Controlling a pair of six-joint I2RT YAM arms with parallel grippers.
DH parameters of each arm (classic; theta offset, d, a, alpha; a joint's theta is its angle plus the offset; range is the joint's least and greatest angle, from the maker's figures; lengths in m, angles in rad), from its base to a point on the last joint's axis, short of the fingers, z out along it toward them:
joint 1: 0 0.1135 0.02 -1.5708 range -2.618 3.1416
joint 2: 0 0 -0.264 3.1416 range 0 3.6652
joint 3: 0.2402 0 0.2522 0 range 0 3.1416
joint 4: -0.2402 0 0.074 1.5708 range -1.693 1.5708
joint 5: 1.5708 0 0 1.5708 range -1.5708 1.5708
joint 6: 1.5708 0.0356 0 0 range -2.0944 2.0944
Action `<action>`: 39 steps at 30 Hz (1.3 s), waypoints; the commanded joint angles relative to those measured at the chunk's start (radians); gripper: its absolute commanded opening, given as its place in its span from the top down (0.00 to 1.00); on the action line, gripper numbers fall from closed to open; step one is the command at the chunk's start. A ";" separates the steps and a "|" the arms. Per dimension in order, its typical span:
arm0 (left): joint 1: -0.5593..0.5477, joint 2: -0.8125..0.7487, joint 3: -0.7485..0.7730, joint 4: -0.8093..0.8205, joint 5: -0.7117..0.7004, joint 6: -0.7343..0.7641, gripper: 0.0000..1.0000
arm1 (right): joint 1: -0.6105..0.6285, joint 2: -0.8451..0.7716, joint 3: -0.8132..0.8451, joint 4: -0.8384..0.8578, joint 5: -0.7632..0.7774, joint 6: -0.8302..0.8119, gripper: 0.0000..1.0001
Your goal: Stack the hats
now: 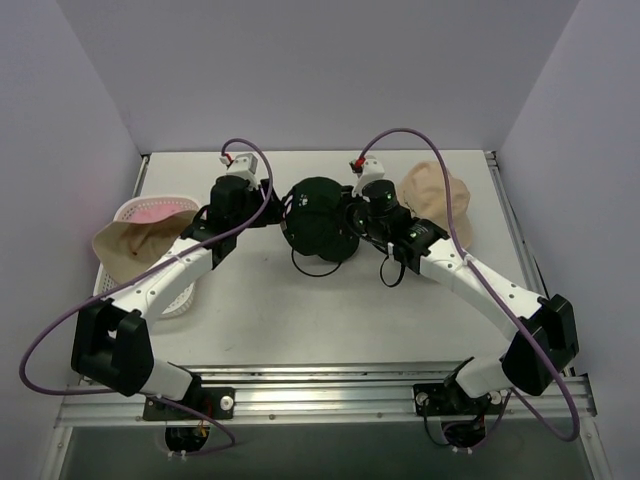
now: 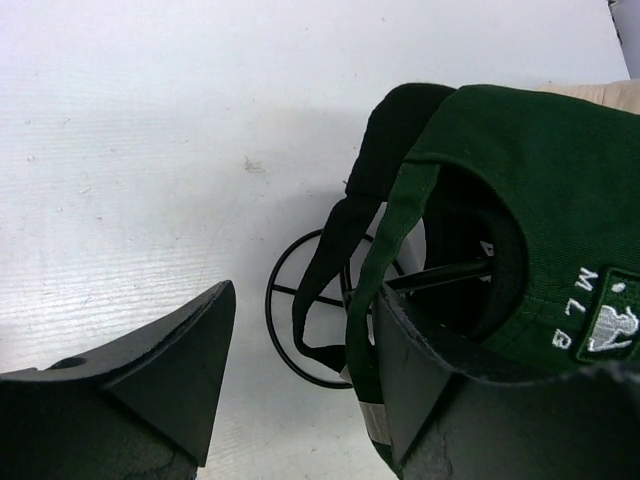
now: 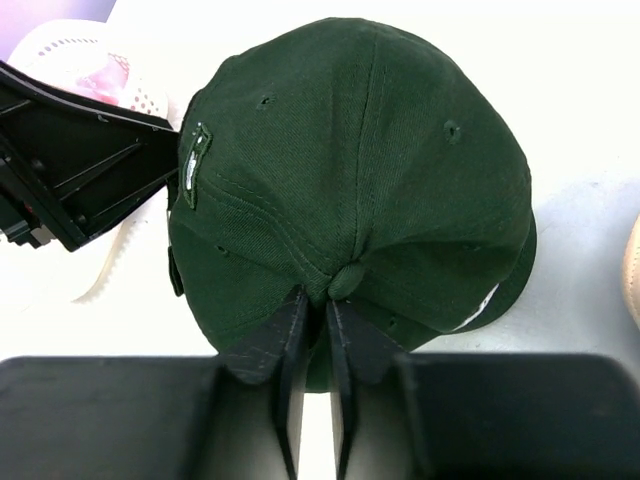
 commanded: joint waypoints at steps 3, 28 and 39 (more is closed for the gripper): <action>0.007 0.025 0.069 0.011 -0.018 0.019 0.35 | -0.017 0.005 -0.005 0.064 -0.032 -0.018 0.83; 0.008 0.114 0.130 0.045 -0.005 -0.021 0.35 | -0.040 -0.243 -0.092 -0.010 0.149 0.093 0.73; 0.008 0.082 0.078 0.047 -0.038 -0.053 0.36 | -0.166 0.040 0.072 -0.002 0.163 0.067 0.77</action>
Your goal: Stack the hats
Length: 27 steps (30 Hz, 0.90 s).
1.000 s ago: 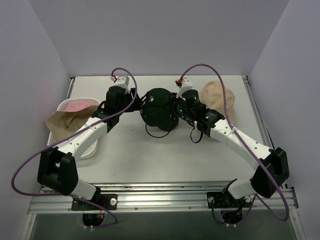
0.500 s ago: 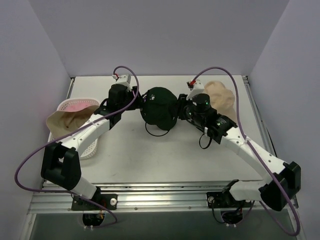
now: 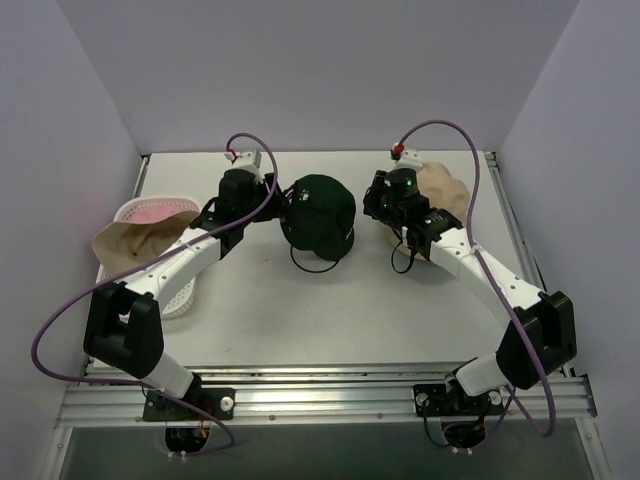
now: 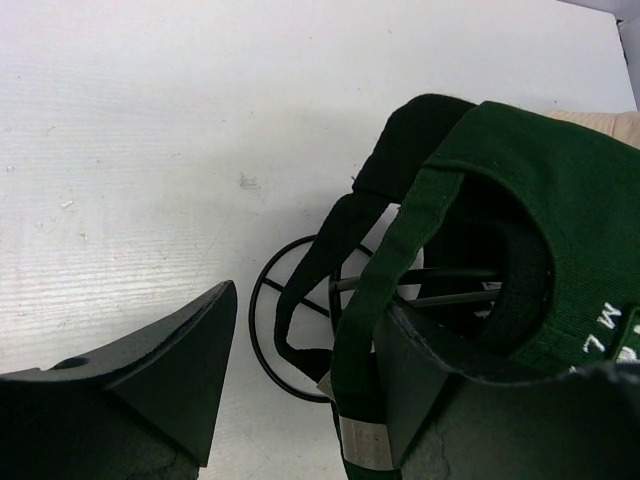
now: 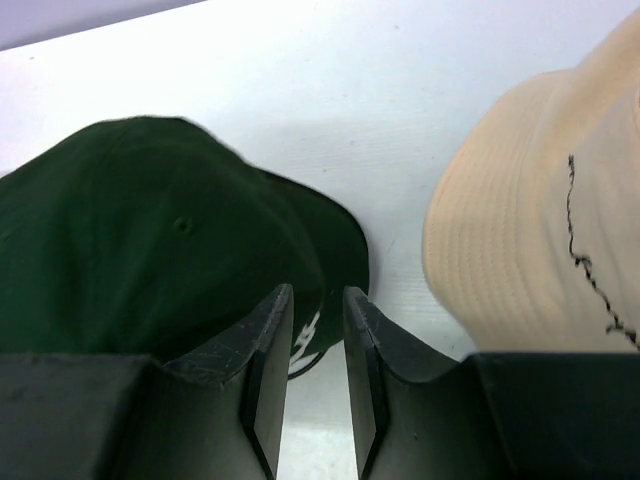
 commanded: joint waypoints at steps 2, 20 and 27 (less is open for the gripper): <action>0.006 -0.040 -0.013 0.039 -0.041 -0.012 0.36 | -0.016 0.095 0.103 0.044 -0.037 -0.008 0.77; 0.012 -0.043 -0.044 0.030 -0.108 0.004 0.36 | -0.019 0.497 0.263 0.143 -0.221 0.016 0.80; 0.020 -0.003 -0.055 0.033 -0.117 -0.009 0.36 | -0.026 0.550 0.275 0.156 -0.235 0.015 0.80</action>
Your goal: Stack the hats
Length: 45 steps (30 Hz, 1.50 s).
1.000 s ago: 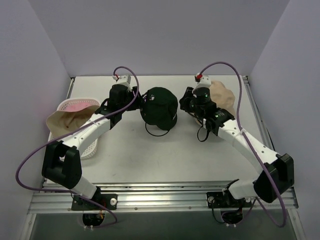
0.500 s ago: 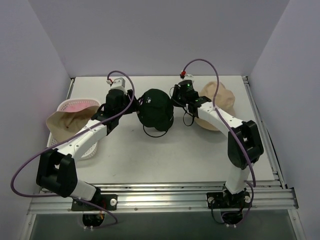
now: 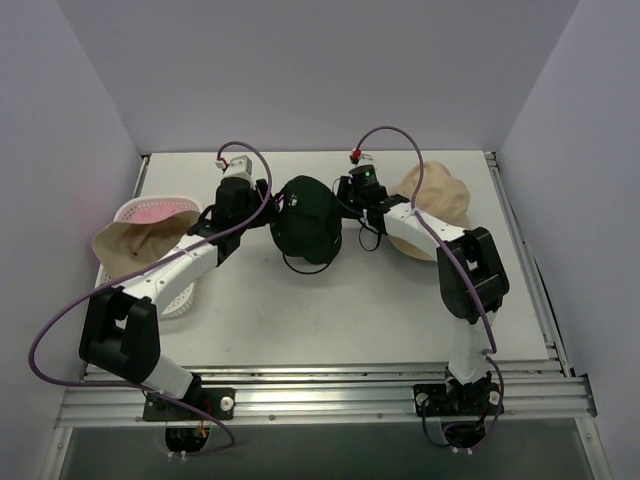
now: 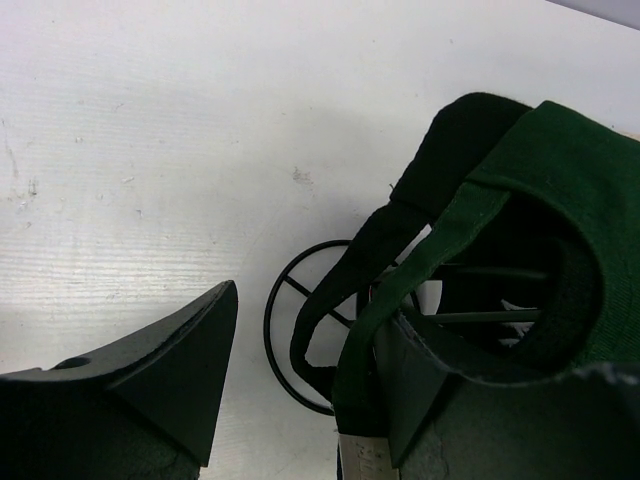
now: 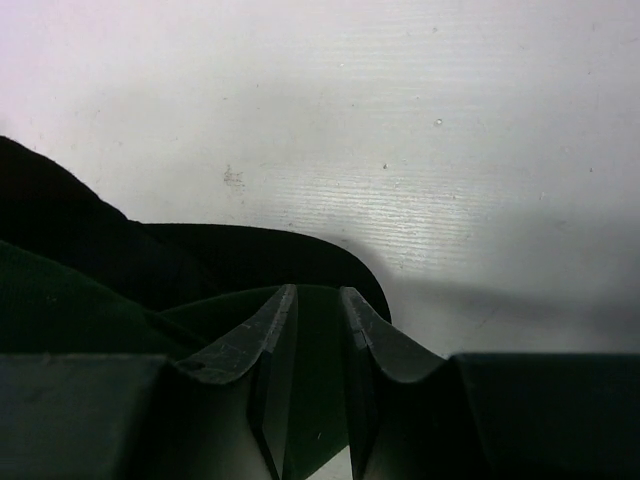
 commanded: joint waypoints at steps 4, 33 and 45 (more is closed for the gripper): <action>0.015 0.026 0.030 -0.011 -0.029 0.002 0.36 | -0.011 0.015 0.046 0.013 -0.032 0.002 0.80; 0.285 -0.226 0.326 -0.626 -0.054 0.069 0.26 | 0.119 -0.750 -0.128 -0.326 0.148 -0.110 0.66; 0.414 -0.399 0.130 -0.547 0.055 0.151 0.26 | 0.208 -1.192 -0.524 -0.157 0.043 -0.176 0.62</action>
